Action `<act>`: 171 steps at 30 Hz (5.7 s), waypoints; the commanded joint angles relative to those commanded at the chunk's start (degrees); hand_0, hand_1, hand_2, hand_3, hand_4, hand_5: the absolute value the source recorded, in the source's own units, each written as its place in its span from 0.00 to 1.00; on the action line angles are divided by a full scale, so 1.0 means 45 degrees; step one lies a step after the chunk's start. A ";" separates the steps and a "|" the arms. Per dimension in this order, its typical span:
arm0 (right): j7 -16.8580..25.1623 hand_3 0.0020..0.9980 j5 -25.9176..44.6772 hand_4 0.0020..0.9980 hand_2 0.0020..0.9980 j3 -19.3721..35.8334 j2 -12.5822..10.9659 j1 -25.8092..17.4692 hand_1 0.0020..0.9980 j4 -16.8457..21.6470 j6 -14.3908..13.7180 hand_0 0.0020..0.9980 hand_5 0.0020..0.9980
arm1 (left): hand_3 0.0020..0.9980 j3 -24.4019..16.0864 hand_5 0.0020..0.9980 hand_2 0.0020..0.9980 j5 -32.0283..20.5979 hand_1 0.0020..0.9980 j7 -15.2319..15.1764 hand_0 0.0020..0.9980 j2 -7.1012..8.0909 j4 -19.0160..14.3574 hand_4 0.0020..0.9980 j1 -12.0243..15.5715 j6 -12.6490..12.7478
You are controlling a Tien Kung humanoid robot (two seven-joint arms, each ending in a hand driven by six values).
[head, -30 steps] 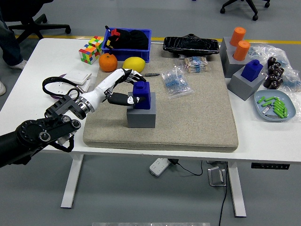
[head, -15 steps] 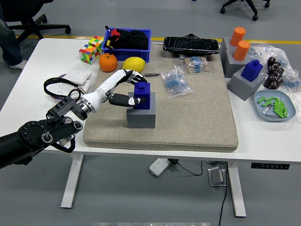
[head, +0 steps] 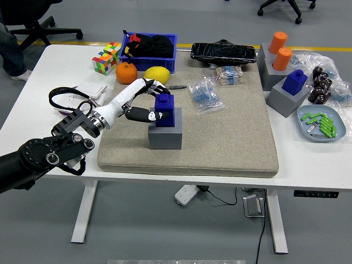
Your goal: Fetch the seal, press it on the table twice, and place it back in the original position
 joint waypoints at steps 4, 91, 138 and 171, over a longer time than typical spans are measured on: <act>0.0000 0.62 0.0003 0.72 0.65 0.0009 -0.0003 -0.0018 0.68 0.0002 0.0000 0.74 0.51 | 0.57 0.0025 0.00 0.43 0.0015 0.47 0.0036 0.65 0.0036 -0.0006 0.64 -0.0020 -0.0045; 0.0064 0.62 -0.0116 0.72 0.65 0.0360 0.0082 0.0098 0.68 0.0027 -0.0037 0.73 0.51 | 0.95 0.0357 0.44 0.94 -0.5155 0.88 0.0131 0.87 0.1670 0.5551 0.90 0.0527 -0.0151; 0.0037 0.62 -0.0226 0.72 0.65 0.0381 0.0113 -0.0022 0.68 0.0026 -0.0058 0.73 0.51 | 0.91 -0.0395 0.39 0.86 -0.5305 0.83 0.1010 0.84 0.2283 0.6353 0.84 0.1430 -0.0267; 0.0033 0.62 -0.0187 0.72 0.65 0.0383 0.0127 -0.0007 0.68 0.0062 -0.0074 0.74 0.51 | 0.89 -0.0424 0.38 0.84 -0.5424 0.81 0.0733 0.84 0.2253 0.6426 0.82 0.1367 -0.0115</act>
